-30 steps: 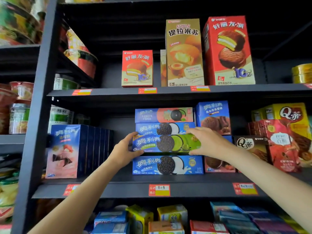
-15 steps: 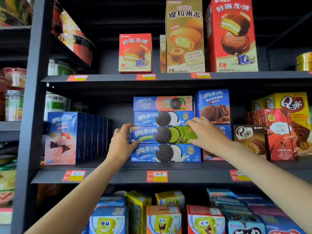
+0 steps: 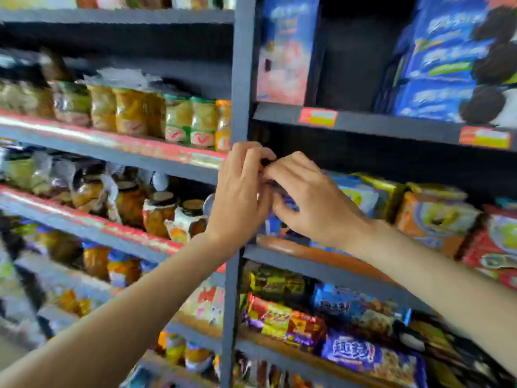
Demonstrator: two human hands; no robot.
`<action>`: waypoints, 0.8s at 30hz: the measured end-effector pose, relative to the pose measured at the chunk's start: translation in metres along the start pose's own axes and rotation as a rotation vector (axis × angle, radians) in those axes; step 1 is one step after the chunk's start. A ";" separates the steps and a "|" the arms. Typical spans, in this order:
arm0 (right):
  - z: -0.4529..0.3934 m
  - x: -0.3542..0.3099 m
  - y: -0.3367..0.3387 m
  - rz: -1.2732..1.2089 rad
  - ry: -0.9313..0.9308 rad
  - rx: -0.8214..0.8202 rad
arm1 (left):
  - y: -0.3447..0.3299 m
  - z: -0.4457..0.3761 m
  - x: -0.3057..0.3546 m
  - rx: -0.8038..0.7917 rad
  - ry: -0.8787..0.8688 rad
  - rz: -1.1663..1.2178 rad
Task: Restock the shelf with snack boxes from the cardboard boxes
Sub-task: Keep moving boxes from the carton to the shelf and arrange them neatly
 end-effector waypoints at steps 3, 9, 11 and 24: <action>0.025 -0.076 -0.117 -0.237 -0.067 -0.177 | 0.060 0.120 -0.073 -0.168 0.236 -0.072; 0.205 -0.281 -0.374 -0.567 -0.229 -0.887 | 0.182 0.436 -0.180 -0.417 0.882 -0.328; 0.283 -0.350 -0.440 -0.626 -0.264 -1.087 | 0.209 0.544 -0.197 -0.488 1.068 -0.387; 0.556 -0.572 -0.758 -0.347 0.051 -1.402 | 0.192 0.996 -0.255 -0.763 1.649 -0.380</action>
Point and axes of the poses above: each hand's wrist, its own z-axis away from the middle knuckle, its own y-axis out of the back of the hand, x = y × z, the point moved 8 cm from there along -z, towards the middle knuckle, and after that the axes turned 9 degrees about z, right-handed, at the moved point
